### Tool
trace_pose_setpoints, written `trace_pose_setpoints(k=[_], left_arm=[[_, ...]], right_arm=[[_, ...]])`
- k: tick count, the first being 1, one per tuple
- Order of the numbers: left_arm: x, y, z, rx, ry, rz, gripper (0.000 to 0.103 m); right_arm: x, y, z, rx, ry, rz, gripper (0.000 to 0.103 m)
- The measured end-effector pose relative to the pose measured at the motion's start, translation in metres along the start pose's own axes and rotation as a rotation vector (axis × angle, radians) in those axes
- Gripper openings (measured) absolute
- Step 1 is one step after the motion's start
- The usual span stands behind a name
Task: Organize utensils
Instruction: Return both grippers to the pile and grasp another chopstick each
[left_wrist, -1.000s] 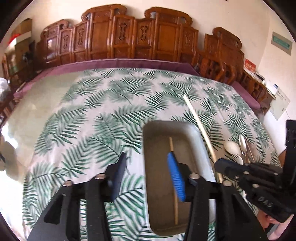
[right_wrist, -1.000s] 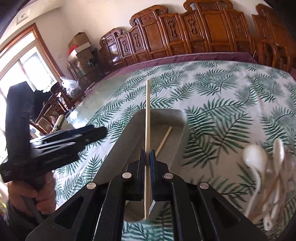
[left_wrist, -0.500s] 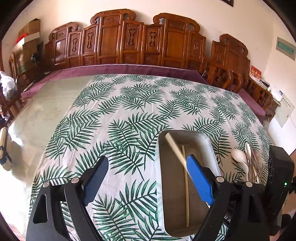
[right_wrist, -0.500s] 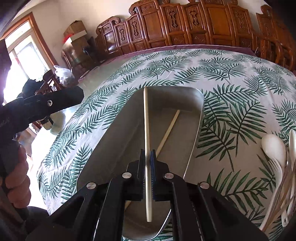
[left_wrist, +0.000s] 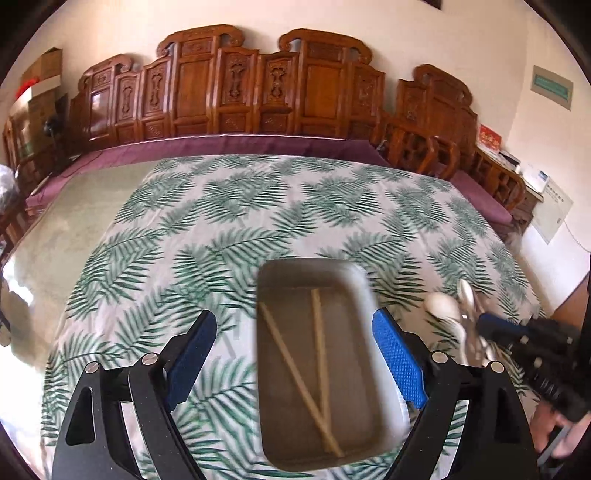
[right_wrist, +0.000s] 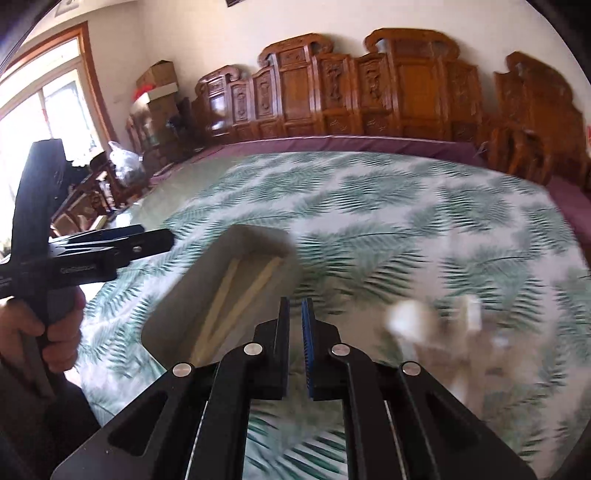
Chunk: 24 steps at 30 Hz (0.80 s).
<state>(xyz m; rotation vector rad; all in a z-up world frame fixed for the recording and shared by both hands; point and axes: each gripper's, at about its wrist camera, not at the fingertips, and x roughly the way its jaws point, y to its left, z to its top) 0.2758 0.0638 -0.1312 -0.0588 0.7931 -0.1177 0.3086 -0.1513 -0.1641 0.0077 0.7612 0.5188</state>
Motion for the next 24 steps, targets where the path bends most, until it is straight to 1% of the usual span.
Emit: trace_pose_setpoints(k=[5,6,8,11,13,16,19,24], left_arm=[[0.001,-0.035,-0.006,0.029,0.005,-0.045,0.083],[0.001,-0.040,-0.007,0.032,0.004,-0.050,0.083],[0.001,-0.054,-0.009,0.046,0.001,-0.065,0.083],[0.001,-0.072,-0.015,0.067,-0.001,-0.080,0.083],[0.003,-0.083,-0.020,0.081,0.007,-0.097,0.083],[0.005,-0.099,-0.027,0.123,0.012,-0.105,0.083],[0.007,-0.111,-0.033,0.140,0.021,-0.122,0.083],[0.014,-0.133,-0.045,0.185,0.040,-0.140,0.083]], right_arm=[[-0.024,-0.041,-0.012,-0.042,0.014,-0.113,0.011],[-0.026,-0.048,-0.016,-0.042,0.015,-0.125,0.016],[-0.030,-0.062,-0.025,-0.035,0.015,-0.150,0.021],[-0.031,-0.080,-0.038,0.003,0.020,-0.175,0.021],[-0.030,-0.088,-0.046,0.005,0.032,-0.198,0.021],[-0.027,-0.101,-0.055,0.025,0.063,-0.206,0.021],[-0.020,-0.113,-0.064,0.055,0.099,-0.212,0.021],[-0.006,-0.120,-0.075,0.090,0.169,-0.179,0.021]])
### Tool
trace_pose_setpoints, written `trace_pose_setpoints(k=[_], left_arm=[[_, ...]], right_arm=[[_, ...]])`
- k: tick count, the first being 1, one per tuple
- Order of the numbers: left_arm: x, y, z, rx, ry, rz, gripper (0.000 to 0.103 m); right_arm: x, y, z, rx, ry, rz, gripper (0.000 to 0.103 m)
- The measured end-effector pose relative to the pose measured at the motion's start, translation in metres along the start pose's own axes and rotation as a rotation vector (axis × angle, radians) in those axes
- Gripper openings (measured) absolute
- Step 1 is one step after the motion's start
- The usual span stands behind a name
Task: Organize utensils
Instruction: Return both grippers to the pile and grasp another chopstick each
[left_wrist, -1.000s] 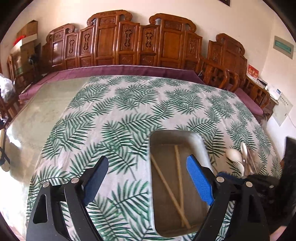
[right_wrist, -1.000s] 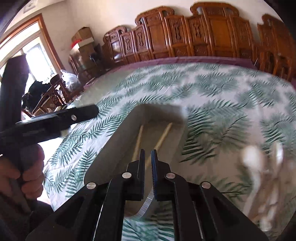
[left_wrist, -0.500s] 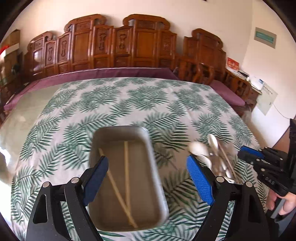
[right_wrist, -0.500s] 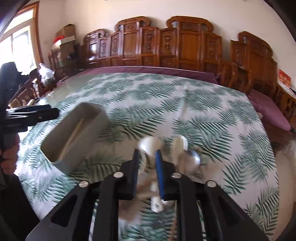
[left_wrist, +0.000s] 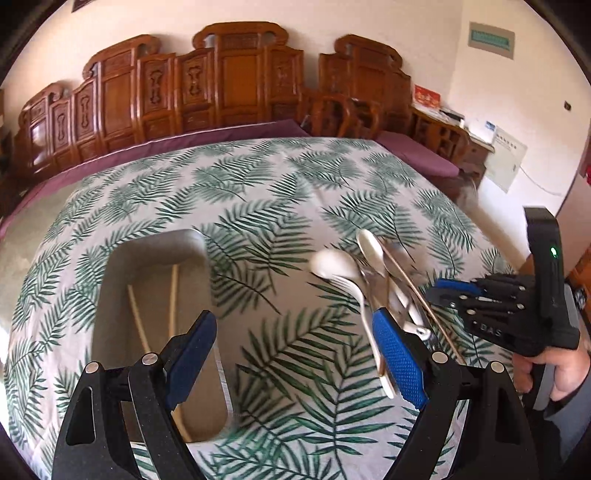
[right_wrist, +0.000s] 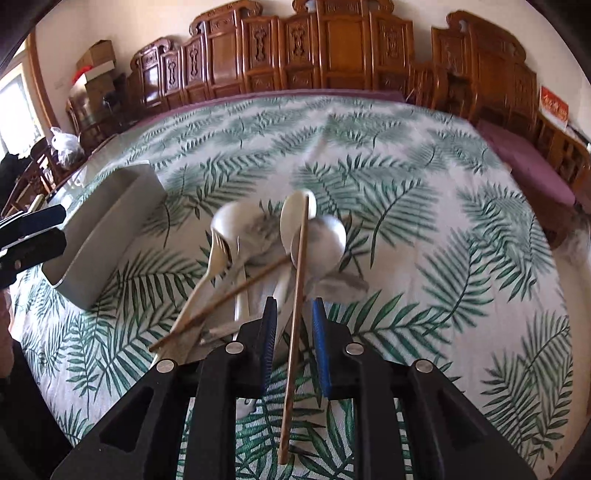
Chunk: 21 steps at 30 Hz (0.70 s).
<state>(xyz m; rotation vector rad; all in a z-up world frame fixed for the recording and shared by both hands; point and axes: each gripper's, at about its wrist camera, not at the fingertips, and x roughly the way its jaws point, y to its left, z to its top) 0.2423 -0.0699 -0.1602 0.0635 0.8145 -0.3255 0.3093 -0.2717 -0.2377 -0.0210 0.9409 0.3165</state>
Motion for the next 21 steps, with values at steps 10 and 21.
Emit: trace_pose_setpoints(k=[10,21], left_arm=[[0.018,-0.030,-0.016,0.062,0.038,-0.041,0.082],[0.047,-0.051,-0.029,0.110,0.101,-0.114,0.047]], right_arm=[[0.012,0.004,-0.004,-0.011,0.063,-0.008,0.006],[-0.006,-0.009,0.011,0.044,-0.026,0.022,0.006]])
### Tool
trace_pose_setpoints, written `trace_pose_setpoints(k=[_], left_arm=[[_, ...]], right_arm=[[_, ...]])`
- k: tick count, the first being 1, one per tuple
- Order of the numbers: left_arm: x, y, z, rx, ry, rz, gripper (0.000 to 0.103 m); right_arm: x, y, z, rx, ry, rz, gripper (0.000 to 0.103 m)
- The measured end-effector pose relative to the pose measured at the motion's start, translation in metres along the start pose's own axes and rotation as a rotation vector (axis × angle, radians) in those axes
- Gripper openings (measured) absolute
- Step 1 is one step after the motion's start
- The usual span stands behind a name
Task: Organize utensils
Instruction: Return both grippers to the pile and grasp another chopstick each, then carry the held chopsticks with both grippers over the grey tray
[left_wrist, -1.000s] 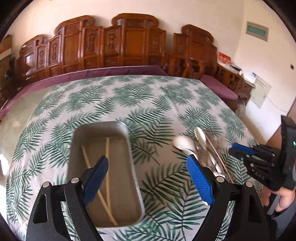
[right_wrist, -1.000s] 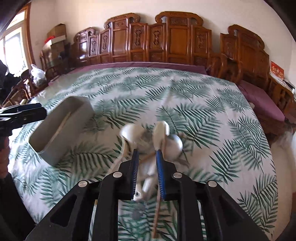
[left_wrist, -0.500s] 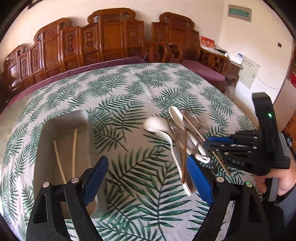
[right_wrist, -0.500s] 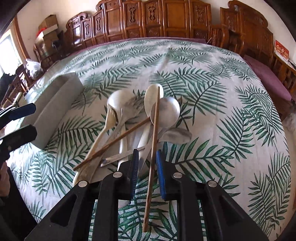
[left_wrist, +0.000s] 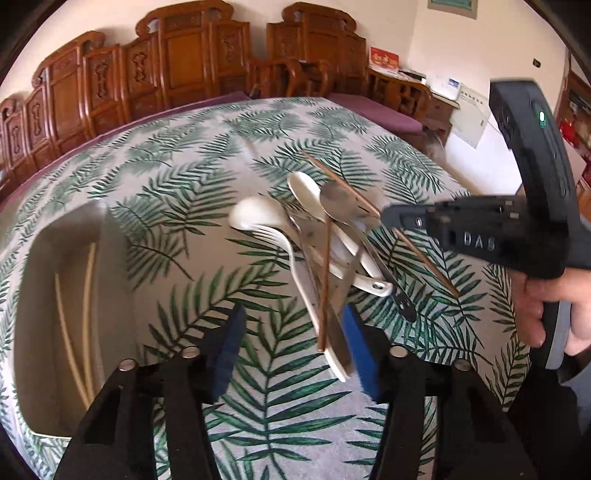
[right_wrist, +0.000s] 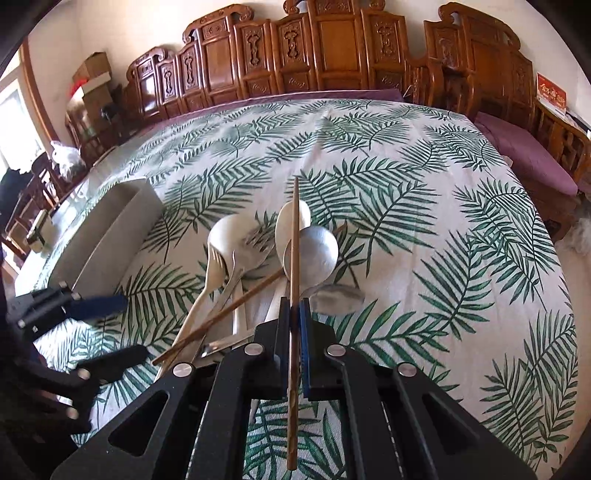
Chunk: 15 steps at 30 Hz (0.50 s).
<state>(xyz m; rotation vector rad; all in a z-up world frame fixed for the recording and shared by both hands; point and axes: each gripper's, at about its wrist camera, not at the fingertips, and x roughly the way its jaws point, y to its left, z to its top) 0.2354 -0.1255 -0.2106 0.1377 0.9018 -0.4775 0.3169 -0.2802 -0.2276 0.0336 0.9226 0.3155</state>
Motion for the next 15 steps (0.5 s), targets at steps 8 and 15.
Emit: trace_pose_setpoints(k=[8,15], left_arm=[[0.020,-0.006,-0.007,0.007,0.051,-0.024,0.026],[0.020,-0.005,-0.008,0.001,0.054,-0.024,0.007]], right_arm=[[-0.001,-0.001,0.003,0.003,-0.011,0.010,0.006],[0.000,0.002,0.004,-0.004,-0.011,0.019,0.006]])
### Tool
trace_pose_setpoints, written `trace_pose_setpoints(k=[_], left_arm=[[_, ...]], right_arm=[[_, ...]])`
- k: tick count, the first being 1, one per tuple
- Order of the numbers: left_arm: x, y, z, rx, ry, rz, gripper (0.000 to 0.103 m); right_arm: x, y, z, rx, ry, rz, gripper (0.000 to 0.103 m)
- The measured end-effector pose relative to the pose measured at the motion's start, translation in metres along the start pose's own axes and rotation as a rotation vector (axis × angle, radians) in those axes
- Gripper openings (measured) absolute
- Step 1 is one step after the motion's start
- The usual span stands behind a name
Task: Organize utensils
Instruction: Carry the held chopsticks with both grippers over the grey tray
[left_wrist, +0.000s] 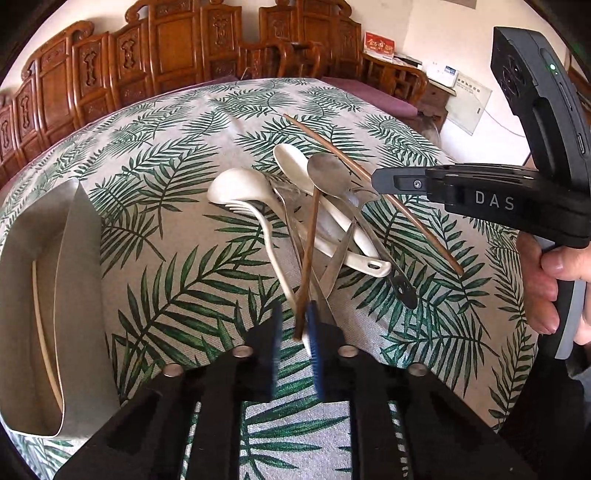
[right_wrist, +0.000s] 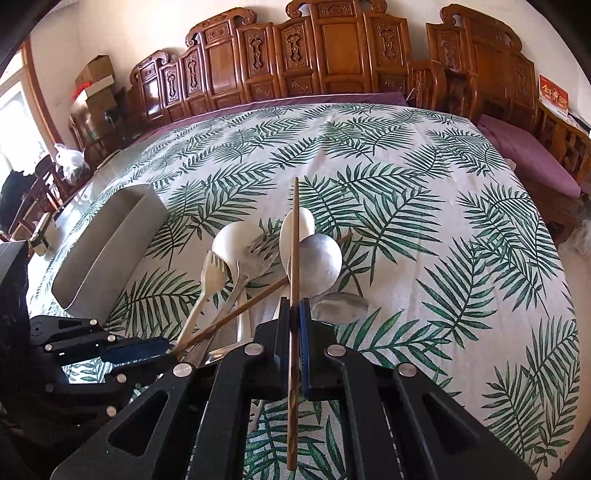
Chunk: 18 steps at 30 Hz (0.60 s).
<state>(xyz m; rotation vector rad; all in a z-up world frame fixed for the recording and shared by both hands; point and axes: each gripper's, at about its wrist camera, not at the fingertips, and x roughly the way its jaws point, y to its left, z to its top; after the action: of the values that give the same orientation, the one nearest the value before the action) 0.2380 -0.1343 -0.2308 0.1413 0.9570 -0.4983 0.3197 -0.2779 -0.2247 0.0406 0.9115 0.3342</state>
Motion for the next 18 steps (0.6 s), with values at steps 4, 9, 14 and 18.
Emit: trace_pose_setpoints(k=[4,9,14,18], left_arm=[[-0.002,0.002,-0.001,-0.005,-0.005,-0.013,0.007],[-0.015,0.001,-0.001,0.009,-0.039,-0.025,0.005],[-0.038,0.004,-0.001,0.004,-0.071,-0.034,0.005],[-0.054,0.011,0.001,-0.017,-0.094,-0.005,0.004]], right_arm=[[0.001,0.001,0.000,-0.001,0.001,0.002,0.006],[0.001,0.003,0.000,-0.002,0.000,0.004,0.006],[-0.002,0.009,0.003,-0.005,-0.017,0.019,0.006],[-0.003,0.015,0.004,-0.015,-0.020,0.026,0.006]])
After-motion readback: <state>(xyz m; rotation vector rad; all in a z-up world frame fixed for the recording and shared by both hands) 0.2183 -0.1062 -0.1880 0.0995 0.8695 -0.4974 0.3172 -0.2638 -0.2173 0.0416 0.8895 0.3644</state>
